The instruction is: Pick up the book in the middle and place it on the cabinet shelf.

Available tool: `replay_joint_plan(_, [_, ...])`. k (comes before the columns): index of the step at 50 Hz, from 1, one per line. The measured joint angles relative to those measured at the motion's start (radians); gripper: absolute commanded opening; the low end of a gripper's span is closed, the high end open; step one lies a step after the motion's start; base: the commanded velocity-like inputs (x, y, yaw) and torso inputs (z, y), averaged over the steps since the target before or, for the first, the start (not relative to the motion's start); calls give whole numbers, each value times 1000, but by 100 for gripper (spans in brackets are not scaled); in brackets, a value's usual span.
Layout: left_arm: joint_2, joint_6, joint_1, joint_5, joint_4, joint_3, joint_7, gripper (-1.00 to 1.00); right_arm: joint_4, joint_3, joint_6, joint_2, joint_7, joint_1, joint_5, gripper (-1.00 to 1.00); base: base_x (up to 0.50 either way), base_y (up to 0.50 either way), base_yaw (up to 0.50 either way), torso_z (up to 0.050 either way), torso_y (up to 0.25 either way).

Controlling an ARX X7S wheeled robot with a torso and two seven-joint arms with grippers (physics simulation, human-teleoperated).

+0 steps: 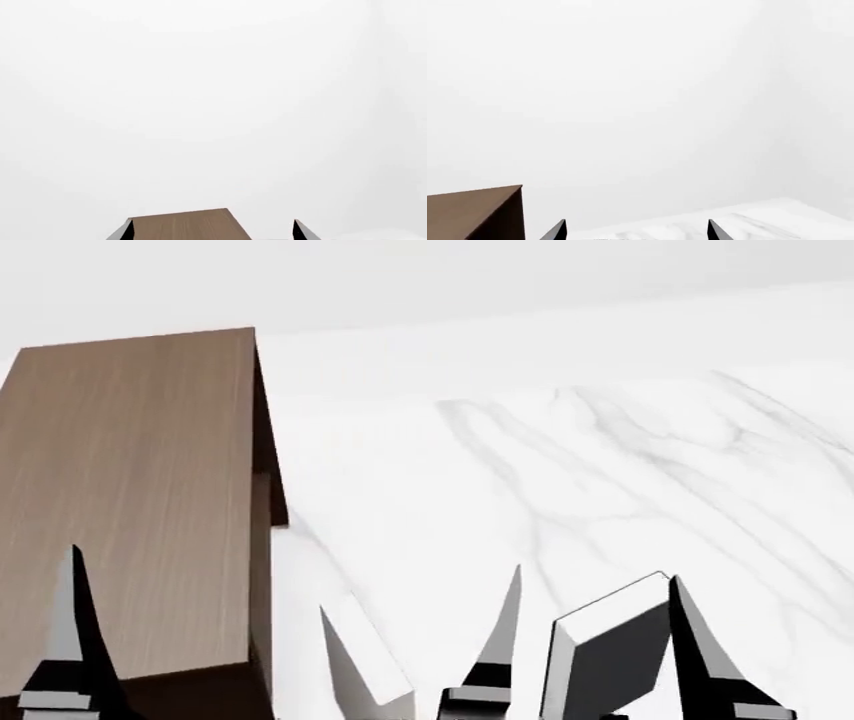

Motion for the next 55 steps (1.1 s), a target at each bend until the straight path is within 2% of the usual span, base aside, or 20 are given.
replay_joint_plan(5, [-2,-13,-4,-4,-1,2,-6,100,6,-6,11,7,13,5,-10,100,0,0,0,20,0])
replay_joint_plan(46, [-13,-39,-10,-70,6,-19,-49,100,13,-43,53,48,73,27,-9,100,0,0,0,50,0])
replay_joint_plan(55, [-29,-54,-16,-52,7,-5,-61,100,16,-53,56,56,80,31,-7,100,0,0,0,41,-170])
